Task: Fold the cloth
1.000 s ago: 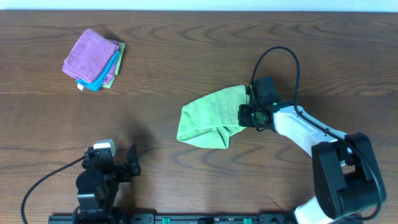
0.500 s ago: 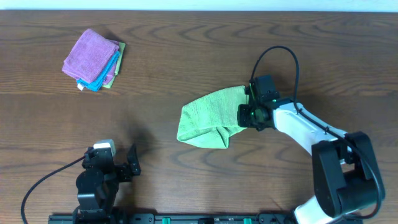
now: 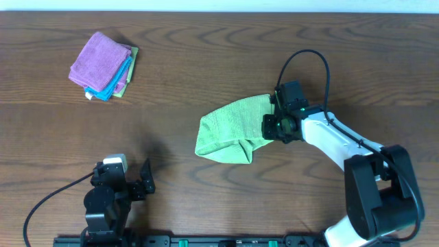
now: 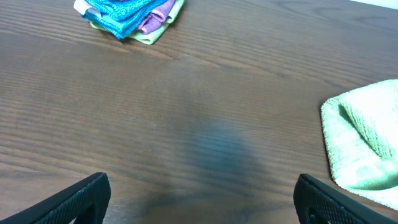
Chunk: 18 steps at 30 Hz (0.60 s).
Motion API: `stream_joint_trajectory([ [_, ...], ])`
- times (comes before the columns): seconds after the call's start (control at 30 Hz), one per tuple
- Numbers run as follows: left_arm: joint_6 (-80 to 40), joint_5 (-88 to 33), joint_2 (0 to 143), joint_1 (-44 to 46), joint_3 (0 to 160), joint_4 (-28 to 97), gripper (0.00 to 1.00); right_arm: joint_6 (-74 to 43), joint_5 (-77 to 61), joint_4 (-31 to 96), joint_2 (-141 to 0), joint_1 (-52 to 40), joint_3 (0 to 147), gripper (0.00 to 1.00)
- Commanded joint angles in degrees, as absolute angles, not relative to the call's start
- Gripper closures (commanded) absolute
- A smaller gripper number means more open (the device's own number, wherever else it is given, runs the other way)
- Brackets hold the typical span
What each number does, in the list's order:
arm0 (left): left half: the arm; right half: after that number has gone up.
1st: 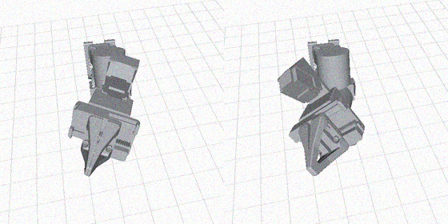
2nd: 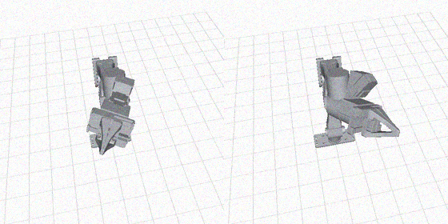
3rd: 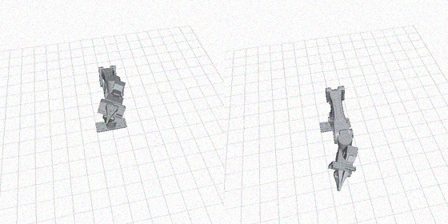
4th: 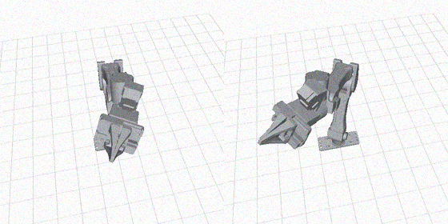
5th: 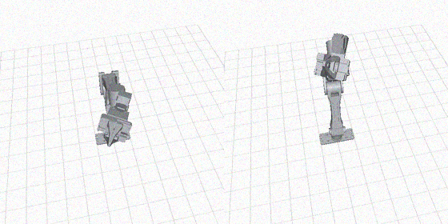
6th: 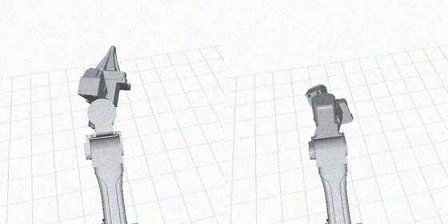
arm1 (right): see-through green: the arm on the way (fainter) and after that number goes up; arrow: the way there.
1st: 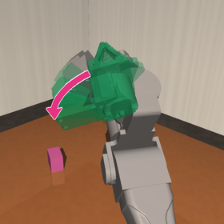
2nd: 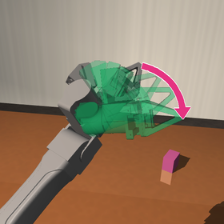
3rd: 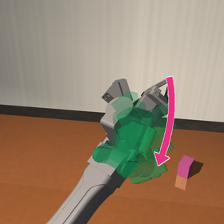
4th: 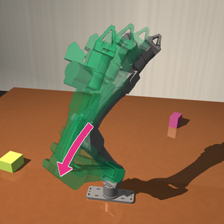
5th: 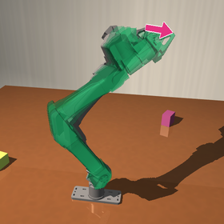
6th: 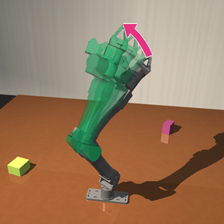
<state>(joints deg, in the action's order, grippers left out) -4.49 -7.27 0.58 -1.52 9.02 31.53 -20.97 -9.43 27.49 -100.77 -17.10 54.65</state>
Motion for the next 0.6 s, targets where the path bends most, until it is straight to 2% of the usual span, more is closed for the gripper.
stream_joint_trajectory([
  [0.0,-4.69,-6.98,0.25,-1.91,8.45,31.42,0.05,-21.21,-9.69,27.75,-101.14,-17.45,55.88,0.80],
  [0.03,-4.69,-6.98,0.25,-1.91,8.45,31.42,0.05,-21.21,-9.69,27.79,-101.14,-17.45,55.90,0.84],
  [0.1,-4.69,-6.98,0.25,-1.91,8.45,31.42,0.05,-21.21,-9.69,27.90,-101.14,-17.45,55.92,0.85],
  [0.2,-4.69,-6.98,0.25,-1.91,8.45,31.42,0.05,-21.19,-9.69,28.75,-101.14,-17.45,56.58,0.80],
  [0.3,-4.69,-6.98,0.25,-1.91,8.45,31.42,0.05,-21.19,-9.69,30.44,-101.14,-17.45,58.13,0.79],
  [0.43,-4.69,-6.98,0.25,-1.91,8.45,31.42,0.05,-21.19,-9.67,32.08,-101.14,-17.45,59.77,0.96],
  [0.57,-4.69,-6.98,0.25,-1.91,8.45,31.42,0.05,-21.21,-9.76,32.40,-101.14,-17.45,60.12,0.99],
])
